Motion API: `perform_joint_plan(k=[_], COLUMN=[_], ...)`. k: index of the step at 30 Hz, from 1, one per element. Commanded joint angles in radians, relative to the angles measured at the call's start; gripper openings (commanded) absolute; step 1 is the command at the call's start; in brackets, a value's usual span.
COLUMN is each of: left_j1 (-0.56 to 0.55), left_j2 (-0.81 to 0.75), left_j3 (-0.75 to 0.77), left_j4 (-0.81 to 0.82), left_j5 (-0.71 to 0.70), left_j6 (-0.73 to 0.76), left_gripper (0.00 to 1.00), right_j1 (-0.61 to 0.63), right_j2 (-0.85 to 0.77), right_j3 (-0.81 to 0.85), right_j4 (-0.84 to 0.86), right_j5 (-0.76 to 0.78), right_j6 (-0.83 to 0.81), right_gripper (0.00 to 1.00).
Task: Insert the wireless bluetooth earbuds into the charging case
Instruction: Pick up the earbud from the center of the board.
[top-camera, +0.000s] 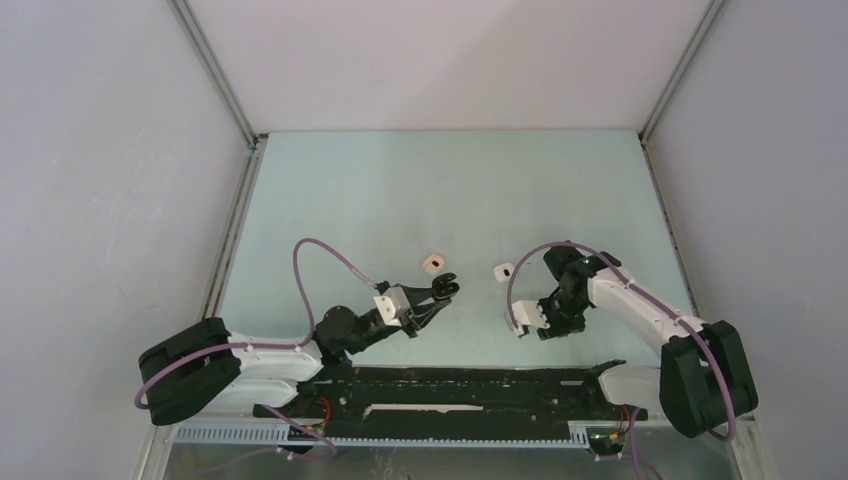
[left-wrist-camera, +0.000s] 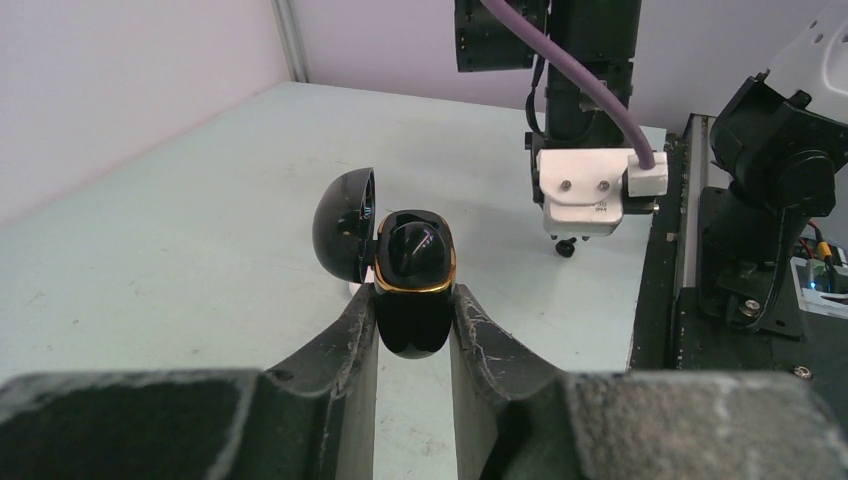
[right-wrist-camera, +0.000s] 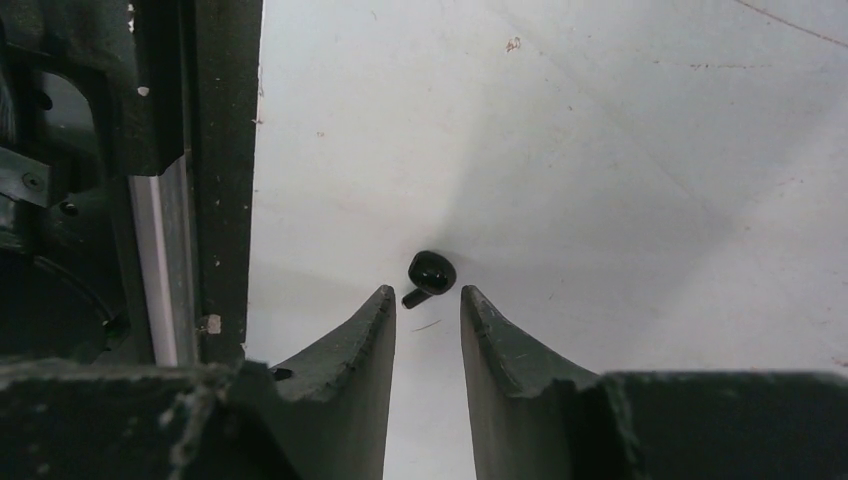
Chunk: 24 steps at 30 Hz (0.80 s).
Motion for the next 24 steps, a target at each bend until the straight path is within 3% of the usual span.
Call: perform_joint_plan(k=[1,16,24], left_j1=[0.000,0.000,0.000], left_j2=[-0.019,-0.032,-0.030], left_j3=[0.025,0.024,0.026], left_j4=[0.043,0.022,0.019], left_j5=[-0.003,-0.003,-0.002], left_j6=[0.002,0.008,0.008], left_gripper=[0.00,0.00,0.00], right_j1=[0.023,0.028,0.033], right_j2=[0.030,0.116,0.140], right_j3=[0.002,0.002,-0.003], right_j4=[0.030,0.083,0.094], right_j5=[0.013,0.053,0.066], right_j6=[-0.012,0.042,0.068], right_gripper=[0.32,0.33,0.29])
